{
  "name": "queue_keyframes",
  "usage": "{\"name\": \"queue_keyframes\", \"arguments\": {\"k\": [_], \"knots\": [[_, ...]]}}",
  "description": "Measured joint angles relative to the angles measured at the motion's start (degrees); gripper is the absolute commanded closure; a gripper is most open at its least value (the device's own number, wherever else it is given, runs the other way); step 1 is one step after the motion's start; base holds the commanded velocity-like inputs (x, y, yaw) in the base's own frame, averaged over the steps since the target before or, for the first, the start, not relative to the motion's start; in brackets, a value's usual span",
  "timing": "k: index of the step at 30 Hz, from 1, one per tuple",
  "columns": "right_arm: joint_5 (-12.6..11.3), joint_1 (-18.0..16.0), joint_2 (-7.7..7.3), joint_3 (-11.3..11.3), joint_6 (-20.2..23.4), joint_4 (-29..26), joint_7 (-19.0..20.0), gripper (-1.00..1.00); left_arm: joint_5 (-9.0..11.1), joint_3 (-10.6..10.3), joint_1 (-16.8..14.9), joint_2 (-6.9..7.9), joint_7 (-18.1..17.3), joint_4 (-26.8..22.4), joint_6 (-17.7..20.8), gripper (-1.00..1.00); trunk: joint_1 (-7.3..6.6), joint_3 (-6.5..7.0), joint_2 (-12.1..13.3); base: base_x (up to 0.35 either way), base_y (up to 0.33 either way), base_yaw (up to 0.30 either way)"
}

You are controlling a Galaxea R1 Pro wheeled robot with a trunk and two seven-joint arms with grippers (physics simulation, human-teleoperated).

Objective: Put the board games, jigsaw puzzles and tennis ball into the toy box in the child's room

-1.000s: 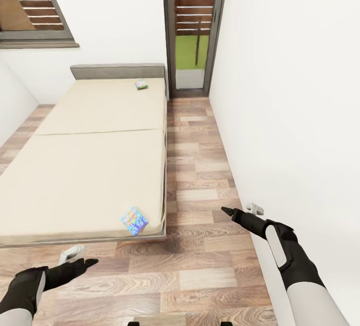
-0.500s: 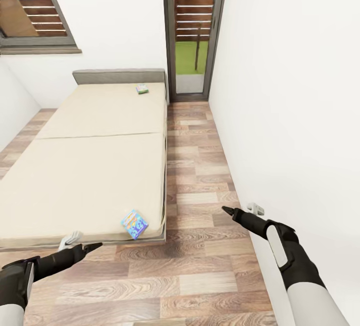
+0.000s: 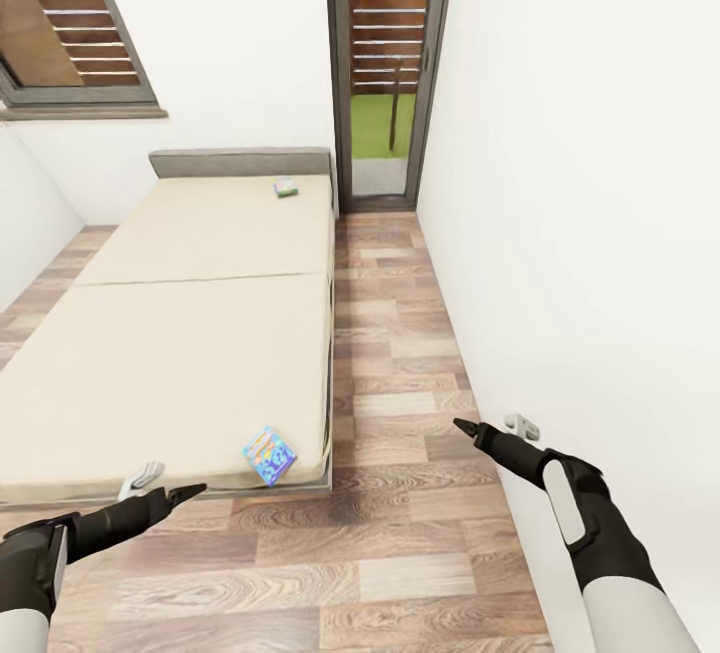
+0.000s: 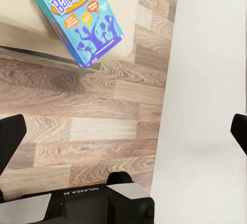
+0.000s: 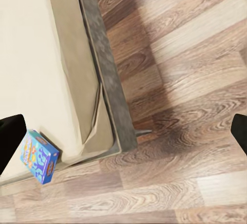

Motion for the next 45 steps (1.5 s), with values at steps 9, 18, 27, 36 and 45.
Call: {"name": "queue_keyframes", "arguments": {"k": [9,18,27,36,45], "knots": [[-0.1,0.1,0.03,-0.7,-0.1,0.2,0.0,-1.00,0.0,0.0,0.0,0.22,-1.1,-2.7,0.6,-1.00,0.00,0.86,0.0,0.000,0.000,0.000],[0.0,0.1,0.60,-0.8,-0.4,0.2,-0.3,-1.00,0.0,-0.4,0.0,-0.17,-1.2,-6.5,2.6,-1.00,0.00,1.72,0.0,0.000,0.000,0.000],[0.0,0.1,0.52,-1.0,-0.4,0.2,-0.1,-1.00,0.0,-0.3,0.0,-0.10,-1.2,-6.9,3.0,-1.00,0.00,2.58,0.0,0.000,0.000,0.000],[0.0,0.1,0.50,-1.1,-0.4,0.2,-0.1,-1.00,0.0,-0.4,0.0,-0.30,-1.1,-6.9,3.1,-1.00,0.00,3.44,0.0,0.000,0.000,0.000],[0.0,0.1,0.66,-1.0,-0.5,0.2,-0.3,-1.00,0.0,-0.4,0.0,-0.32,-1.1,-6.9,3.2,-1.00,0.00,4.31,0.0,0.000,0.000,0.000]]}}
